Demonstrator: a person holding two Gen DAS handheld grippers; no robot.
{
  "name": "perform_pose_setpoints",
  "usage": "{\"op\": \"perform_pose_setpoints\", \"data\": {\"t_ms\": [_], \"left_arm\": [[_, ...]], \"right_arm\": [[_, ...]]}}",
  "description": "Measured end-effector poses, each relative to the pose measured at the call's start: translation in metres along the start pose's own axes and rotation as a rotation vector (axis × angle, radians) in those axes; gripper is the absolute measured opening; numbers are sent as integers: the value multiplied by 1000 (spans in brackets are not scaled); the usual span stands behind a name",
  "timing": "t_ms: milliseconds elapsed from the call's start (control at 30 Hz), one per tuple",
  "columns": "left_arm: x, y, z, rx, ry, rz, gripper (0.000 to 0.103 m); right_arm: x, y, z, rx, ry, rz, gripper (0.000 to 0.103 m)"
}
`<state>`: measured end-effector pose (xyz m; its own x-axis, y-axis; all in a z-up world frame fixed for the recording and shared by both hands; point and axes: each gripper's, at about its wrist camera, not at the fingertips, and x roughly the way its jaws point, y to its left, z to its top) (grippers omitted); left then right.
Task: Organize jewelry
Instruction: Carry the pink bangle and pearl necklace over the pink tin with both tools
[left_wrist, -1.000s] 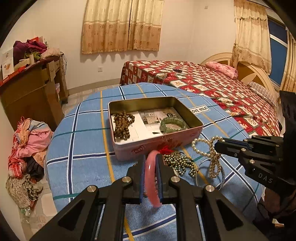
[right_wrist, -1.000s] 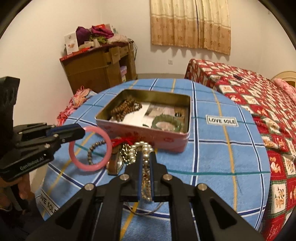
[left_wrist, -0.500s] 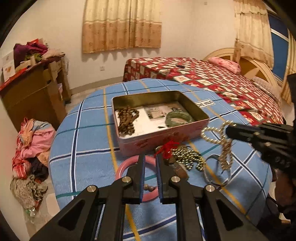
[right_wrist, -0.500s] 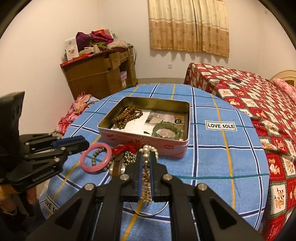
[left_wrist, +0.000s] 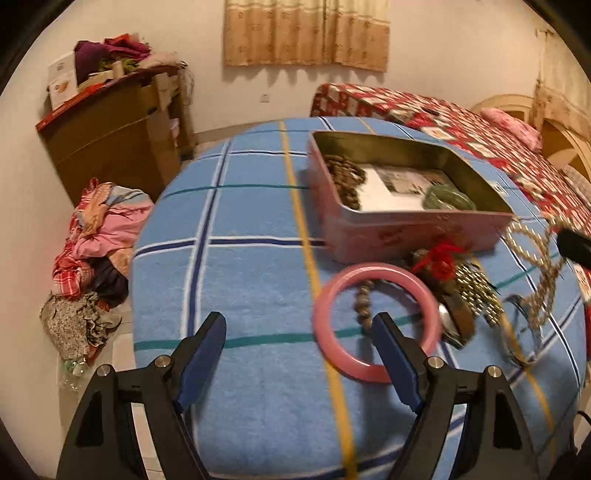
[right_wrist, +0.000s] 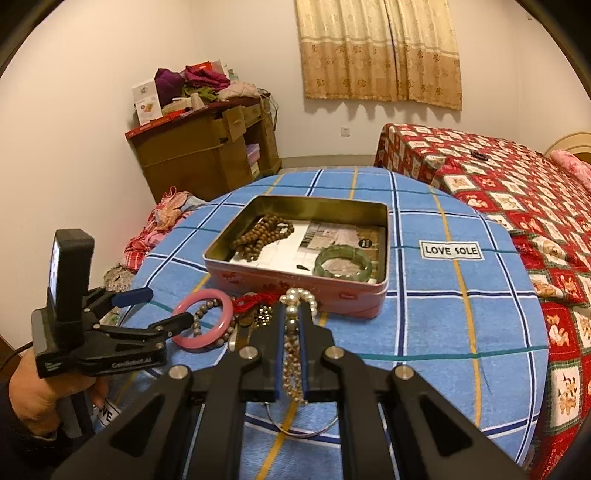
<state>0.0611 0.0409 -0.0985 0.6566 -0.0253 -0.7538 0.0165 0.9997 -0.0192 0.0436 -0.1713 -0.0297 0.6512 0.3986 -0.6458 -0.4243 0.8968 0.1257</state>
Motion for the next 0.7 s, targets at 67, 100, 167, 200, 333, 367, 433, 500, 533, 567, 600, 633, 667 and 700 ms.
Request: {"op": "perform_pose_setpoints", "data": {"t_ms": [67, 100, 167, 200, 333, 367, 433, 500, 533, 567, 600, 633, 667, 700], "left_arm": [[1, 0, 0, 14, -3, 2, 70], [1, -2, 0, 33, -2, 10, 59], [2, -5, 0, 57, -8, 29, 53], [2, -4, 0, 59, -9, 29, 52], [1, -8, 1, 73, -13, 25, 49], [1, -12, 0, 84, -18, 27, 49], [6, -21, -2, 110, -6, 16, 49], [8, -23, -3, 124, -4, 3, 40], [8, -23, -2, 120, -1, -11, 30], [8, -22, -1, 117, 7, -27, 12], [7, -20, 0, 110, 10, -50, 10], [6, -20, 0, 112, 14, -68, 9], [3, -20, 0, 119, 12, -82, 9], [0, -20, 0, 116, 7, -89, 9]], "right_arm": [[2, 3, -2, -5, 7, 6, 8], [3, 4, -2, -7, 10, 10, 8], [4, 7, -3, -11, 12, 12, 8], [4, 7, -3, -10, 13, 14, 8], [5, 4, -1, 5, 12, 18, 8], [5, 3, -1, 6, 13, 16, 8], [7, 1, 0, 9, 15, 13, 8], [7, 0, 0, 15, 16, 16, 8], [7, 0, 0, 16, 14, 15, 8], [6, 0, 0, 17, 8, 14, 8], [4, 0, 0, 20, 0, 13, 8], [2, -1, 1, 24, -6, 14, 8], [0, -2, 2, 27, -12, 14, 8], [-2, -2, 3, 31, -19, 13, 8]]}}
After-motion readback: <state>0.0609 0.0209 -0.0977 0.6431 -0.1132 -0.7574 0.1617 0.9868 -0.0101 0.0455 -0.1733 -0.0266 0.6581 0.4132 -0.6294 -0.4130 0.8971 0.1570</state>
